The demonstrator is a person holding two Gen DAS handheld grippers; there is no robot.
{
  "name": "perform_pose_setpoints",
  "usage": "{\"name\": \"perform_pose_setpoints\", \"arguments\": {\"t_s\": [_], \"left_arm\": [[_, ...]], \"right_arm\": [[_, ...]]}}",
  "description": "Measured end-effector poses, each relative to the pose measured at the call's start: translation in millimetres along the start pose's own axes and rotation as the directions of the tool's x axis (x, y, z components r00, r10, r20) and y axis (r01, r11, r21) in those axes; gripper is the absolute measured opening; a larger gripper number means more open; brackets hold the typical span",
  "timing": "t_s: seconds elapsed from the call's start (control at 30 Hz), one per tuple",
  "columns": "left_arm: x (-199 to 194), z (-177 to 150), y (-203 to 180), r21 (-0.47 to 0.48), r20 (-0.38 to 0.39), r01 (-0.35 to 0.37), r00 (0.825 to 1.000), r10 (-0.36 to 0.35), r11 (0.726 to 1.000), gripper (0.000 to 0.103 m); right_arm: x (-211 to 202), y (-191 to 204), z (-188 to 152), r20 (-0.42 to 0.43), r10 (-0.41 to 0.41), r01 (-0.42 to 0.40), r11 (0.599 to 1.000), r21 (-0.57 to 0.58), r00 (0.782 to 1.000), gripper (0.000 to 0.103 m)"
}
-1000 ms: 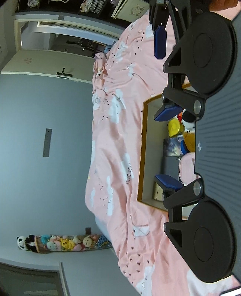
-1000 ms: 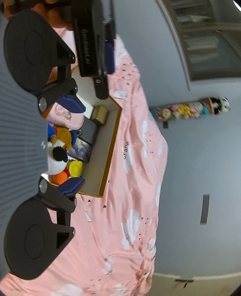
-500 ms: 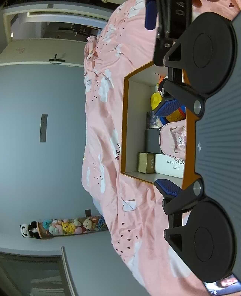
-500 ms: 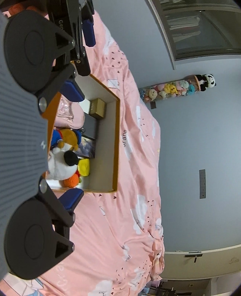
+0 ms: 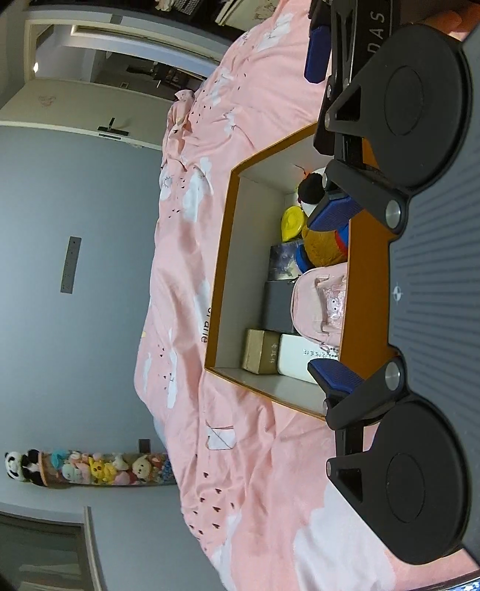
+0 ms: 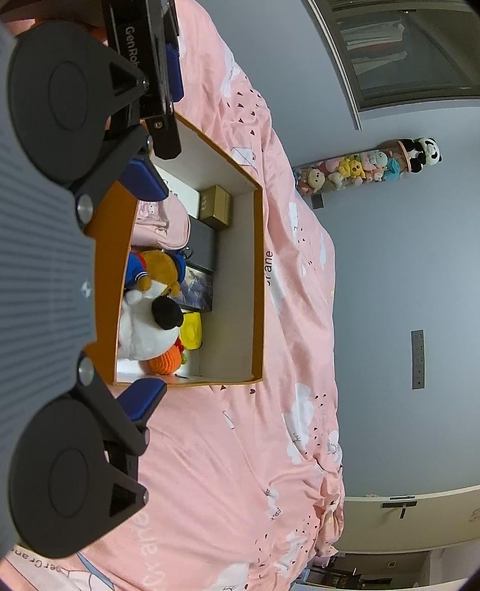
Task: Organize objects
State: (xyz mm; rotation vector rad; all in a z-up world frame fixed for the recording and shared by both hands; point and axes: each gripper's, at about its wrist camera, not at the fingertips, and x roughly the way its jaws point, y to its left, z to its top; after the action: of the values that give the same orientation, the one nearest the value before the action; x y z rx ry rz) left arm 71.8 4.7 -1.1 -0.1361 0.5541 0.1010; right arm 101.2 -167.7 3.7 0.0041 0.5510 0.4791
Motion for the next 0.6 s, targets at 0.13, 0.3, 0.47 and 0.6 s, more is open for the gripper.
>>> {"name": "perform_pose_setpoints", "arguments": {"t_s": [0.13, 0.3, 0.47, 0.6], "left_arm": [[3.3, -0.5, -0.5, -0.012, 0.010, -0.020, 1.000, 0.020, 1.000, 0.091], [7.7, -0.6, -0.9, -0.015, -0.009, -0.044, 0.999, 0.044, 0.999, 0.091], [12.2, -0.7, 1.5, -0.022, -0.033, -0.078, 0.996, 0.078, 0.997, 0.091], [18.6, -4.4, 5.5, -0.037, -0.086, -0.092, 0.992, 0.088, 0.995, 0.091]], "right_arm": [[2.1, 0.1, -0.8, -0.002, 0.004, -0.004, 1.000, -0.002, 1.000, 0.101], [4.0, -0.8, -1.9, -0.011, -0.002, 0.002, 1.000, -0.005, 1.000, 0.101], [7.4, -0.6, -3.2, -0.028, -0.009, 0.009, 1.000, -0.011, 1.000, 0.101], [10.9, -0.8, -5.1, -0.047, -0.023, 0.022, 1.000, -0.012, 0.999, 0.101]]}}
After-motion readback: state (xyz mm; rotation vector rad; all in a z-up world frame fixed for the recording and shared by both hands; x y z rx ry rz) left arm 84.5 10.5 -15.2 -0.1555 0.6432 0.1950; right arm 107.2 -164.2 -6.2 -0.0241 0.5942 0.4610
